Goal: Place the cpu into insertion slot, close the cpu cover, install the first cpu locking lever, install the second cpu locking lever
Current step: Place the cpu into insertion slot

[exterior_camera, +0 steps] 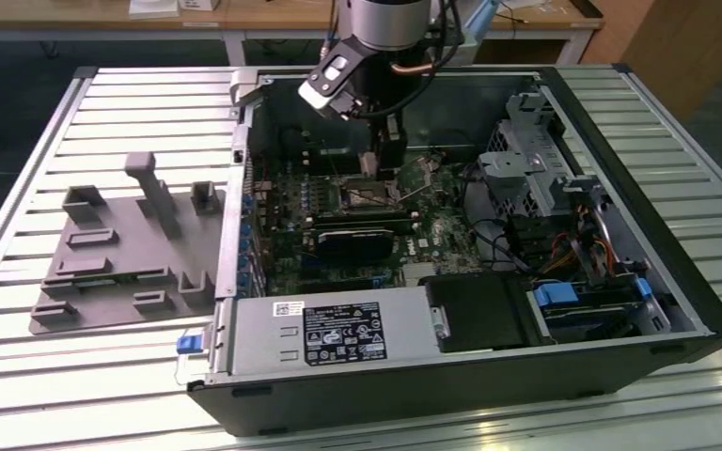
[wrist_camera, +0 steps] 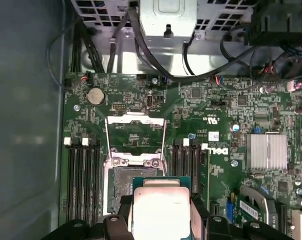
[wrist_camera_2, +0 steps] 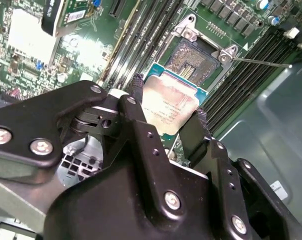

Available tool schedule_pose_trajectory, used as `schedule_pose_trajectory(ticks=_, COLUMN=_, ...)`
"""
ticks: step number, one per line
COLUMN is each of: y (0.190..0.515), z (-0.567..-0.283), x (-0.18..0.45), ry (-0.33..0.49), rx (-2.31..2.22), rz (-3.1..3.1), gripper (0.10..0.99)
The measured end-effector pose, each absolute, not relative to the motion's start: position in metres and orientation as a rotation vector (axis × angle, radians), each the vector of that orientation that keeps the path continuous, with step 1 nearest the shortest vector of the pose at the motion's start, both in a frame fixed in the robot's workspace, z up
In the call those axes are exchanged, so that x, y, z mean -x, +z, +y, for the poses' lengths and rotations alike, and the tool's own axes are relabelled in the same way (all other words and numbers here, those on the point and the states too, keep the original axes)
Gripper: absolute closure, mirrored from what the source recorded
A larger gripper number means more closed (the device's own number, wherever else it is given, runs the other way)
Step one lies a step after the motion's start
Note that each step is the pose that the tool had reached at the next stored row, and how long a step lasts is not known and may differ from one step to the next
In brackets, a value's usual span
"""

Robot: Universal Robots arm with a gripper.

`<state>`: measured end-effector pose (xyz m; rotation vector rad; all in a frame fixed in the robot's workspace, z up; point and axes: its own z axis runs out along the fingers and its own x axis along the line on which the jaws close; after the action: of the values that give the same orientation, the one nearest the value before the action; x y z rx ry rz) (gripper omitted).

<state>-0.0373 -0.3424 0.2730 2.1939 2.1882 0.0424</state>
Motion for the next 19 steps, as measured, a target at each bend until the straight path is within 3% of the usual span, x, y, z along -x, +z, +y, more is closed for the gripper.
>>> schedule_pose_trajectory(ticks=19, y=0.251, z=-0.339, x=0.043, ry=0.08, rx=-2.153, rz=2.192, gripper=0.549)
